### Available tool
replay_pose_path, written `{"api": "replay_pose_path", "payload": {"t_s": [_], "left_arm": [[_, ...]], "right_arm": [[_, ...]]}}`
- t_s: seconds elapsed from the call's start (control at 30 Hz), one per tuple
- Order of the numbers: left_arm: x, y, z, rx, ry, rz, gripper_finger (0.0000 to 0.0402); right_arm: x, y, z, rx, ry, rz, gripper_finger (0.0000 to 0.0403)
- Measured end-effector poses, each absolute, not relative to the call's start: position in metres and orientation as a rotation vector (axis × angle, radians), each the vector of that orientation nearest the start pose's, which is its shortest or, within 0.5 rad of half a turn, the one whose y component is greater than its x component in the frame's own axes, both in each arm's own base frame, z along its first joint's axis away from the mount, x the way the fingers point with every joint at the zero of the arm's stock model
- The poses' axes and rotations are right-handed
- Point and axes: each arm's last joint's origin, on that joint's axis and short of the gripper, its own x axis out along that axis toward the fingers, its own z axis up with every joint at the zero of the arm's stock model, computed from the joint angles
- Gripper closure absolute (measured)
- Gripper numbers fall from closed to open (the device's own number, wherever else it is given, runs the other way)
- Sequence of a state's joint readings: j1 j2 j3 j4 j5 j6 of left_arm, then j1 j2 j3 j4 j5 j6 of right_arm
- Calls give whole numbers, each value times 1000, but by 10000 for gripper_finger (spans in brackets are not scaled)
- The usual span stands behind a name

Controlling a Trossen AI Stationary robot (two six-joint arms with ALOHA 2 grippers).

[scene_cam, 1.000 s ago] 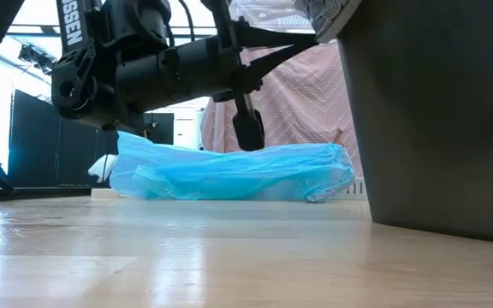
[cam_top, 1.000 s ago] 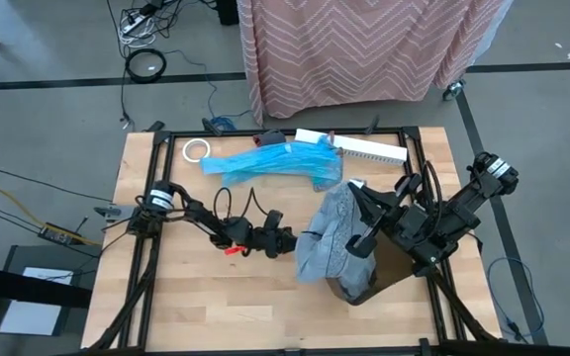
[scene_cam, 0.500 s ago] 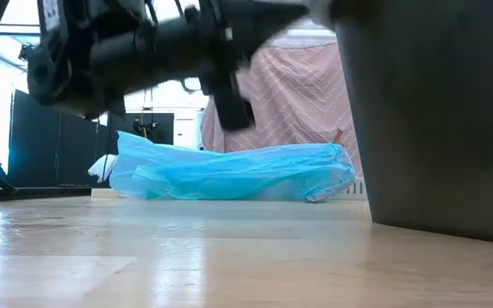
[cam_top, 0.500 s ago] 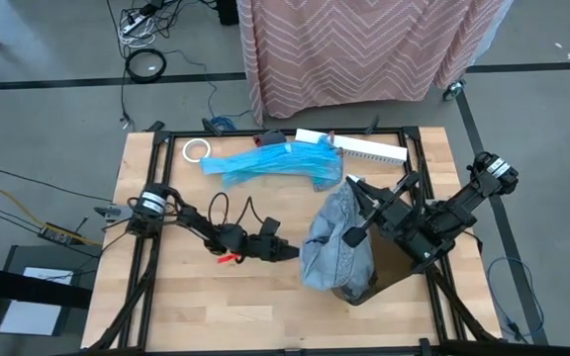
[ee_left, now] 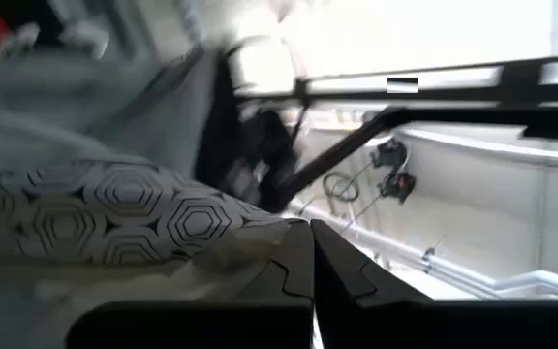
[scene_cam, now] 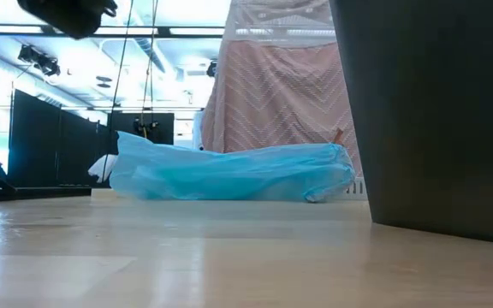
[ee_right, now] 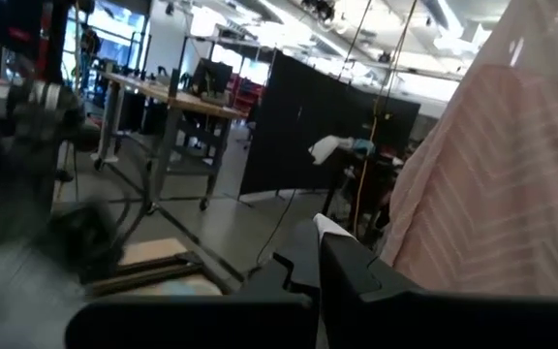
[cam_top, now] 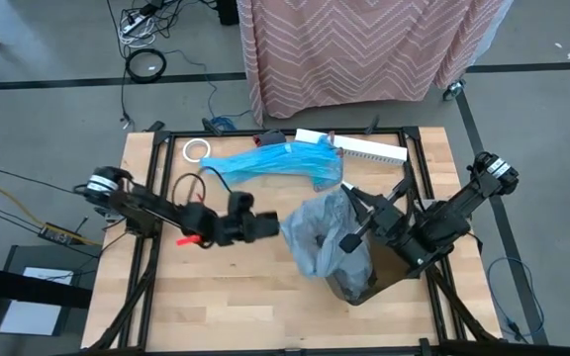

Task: Place trash/remove bag and relplace
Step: Remove the blue trash bag from the black trash bin using the drawstring

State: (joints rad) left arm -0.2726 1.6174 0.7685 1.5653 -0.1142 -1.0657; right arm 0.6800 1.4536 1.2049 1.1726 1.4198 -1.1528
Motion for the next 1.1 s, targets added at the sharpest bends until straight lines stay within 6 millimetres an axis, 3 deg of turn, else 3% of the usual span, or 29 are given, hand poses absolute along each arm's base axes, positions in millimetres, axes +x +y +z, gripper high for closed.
{"api": "replay_pose_path", "payload": {"t_s": [0.2,0.4,0.67,0.87,1.1], "left_arm": [[283,-62,318,-1058,-685,-476,401],[280,-51,327,-1012,-696,-426,402],[292,-42,314,-931,-504,-406,401],[292,-50,310,-721,-359,-662,389],[292,-70,290,-697,-77,-832,377]], "right_arm": [[246,166,394,-264,102,-857,403],[242,178,369,-214,95,-835,403],[213,212,348,-75,27,-692,403],[192,232,343,-65,19,-594,403],[182,245,330,-179,50,-541,403]]}}
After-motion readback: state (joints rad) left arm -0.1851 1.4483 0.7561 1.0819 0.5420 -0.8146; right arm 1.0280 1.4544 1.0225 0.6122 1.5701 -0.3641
